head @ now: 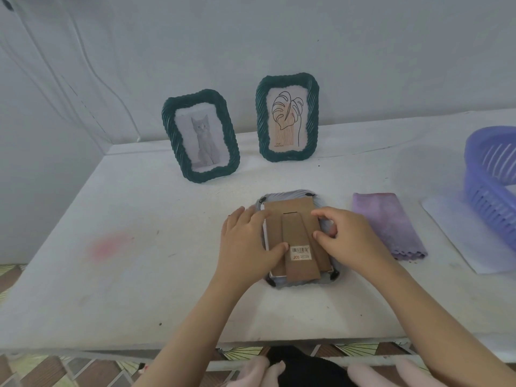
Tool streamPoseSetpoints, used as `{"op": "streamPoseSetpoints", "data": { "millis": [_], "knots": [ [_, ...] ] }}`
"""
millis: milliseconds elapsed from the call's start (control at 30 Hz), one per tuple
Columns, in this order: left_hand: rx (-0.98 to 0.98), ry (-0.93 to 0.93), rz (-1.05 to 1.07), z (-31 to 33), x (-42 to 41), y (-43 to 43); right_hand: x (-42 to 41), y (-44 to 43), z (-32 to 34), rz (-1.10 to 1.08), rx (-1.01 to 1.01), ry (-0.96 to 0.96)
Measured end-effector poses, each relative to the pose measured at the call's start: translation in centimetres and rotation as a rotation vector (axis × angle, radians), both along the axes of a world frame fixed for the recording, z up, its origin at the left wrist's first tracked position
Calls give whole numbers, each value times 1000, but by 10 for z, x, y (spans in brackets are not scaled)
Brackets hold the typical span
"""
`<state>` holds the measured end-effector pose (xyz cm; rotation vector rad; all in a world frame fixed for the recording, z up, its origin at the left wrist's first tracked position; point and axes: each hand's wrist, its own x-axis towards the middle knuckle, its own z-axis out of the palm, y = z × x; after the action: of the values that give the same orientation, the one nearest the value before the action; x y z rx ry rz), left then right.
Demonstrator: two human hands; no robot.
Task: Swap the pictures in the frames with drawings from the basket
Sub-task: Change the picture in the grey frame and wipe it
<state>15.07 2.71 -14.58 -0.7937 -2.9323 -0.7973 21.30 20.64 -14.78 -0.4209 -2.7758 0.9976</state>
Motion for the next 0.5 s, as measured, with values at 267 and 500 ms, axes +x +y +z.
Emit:
{"op": "streamPoseSetpoints", "data": {
  "millis": [267,500],
  "knots": [
    [128,-96,30,-5,2,4,-2,8,-11,-2,-94,34],
    [231,-178,56,-8,1,6,-2,12,-15,26,-113,49]
  ]
}}
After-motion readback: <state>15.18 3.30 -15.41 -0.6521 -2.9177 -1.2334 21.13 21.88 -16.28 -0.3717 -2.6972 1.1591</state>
